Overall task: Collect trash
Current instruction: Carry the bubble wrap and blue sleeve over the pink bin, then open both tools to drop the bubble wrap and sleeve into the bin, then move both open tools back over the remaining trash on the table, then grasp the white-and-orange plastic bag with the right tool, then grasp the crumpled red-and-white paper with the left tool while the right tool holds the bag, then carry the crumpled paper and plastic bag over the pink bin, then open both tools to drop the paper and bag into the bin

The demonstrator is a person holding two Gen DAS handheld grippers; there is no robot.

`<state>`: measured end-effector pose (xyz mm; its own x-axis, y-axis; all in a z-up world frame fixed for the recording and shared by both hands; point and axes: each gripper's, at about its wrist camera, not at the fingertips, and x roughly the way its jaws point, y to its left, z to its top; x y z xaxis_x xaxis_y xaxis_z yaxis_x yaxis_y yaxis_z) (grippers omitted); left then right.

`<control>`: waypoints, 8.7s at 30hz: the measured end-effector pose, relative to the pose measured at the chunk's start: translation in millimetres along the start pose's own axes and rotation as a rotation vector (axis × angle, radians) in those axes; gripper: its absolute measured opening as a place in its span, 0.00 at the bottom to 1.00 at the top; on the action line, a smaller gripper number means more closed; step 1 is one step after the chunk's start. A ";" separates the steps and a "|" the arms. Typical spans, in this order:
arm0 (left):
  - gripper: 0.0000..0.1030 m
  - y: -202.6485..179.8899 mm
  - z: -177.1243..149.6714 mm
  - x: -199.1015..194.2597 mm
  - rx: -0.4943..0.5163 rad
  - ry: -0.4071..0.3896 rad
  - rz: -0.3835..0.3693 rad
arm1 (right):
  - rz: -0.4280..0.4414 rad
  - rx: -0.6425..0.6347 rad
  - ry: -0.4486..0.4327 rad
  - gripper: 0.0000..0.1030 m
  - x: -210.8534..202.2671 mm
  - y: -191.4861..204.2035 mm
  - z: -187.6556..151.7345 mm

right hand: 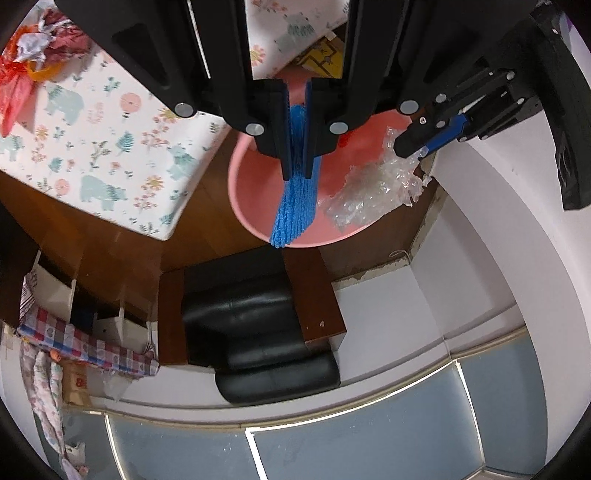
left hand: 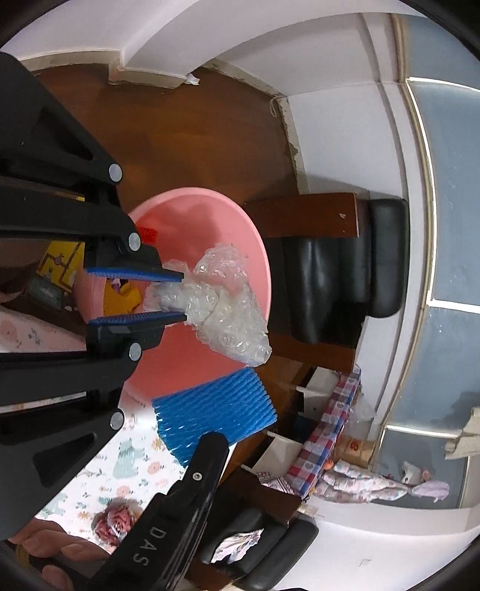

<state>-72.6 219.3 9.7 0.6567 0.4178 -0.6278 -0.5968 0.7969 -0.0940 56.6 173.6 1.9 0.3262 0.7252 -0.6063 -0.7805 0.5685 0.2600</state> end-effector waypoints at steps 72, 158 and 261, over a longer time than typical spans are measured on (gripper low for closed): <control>0.36 -95.6 -29.0 -15.3 0.086 0.129 -0.298 | -0.284 0.156 -0.056 0.38 -155.7 -106.4 -112.8; 0.36 -219.3 -59.7 20.8 0.239 0.261 -0.448 | -0.418 0.481 -0.063 0.29 -192.0 -212.8 -179.3; 0.29 34.2 13.0 36.3 -0.045 0.044 -0.011 | 0.065 -0.022 0.051 0.43 40.1 3.9 -5.2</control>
<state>-63.1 267.4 -6.3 0.6430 0.3888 -0.6598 -0.6107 0.7803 -0.1352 63.9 202.9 -25.3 0.2472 0.7397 -0.6258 -0.8111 0.5114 0.2840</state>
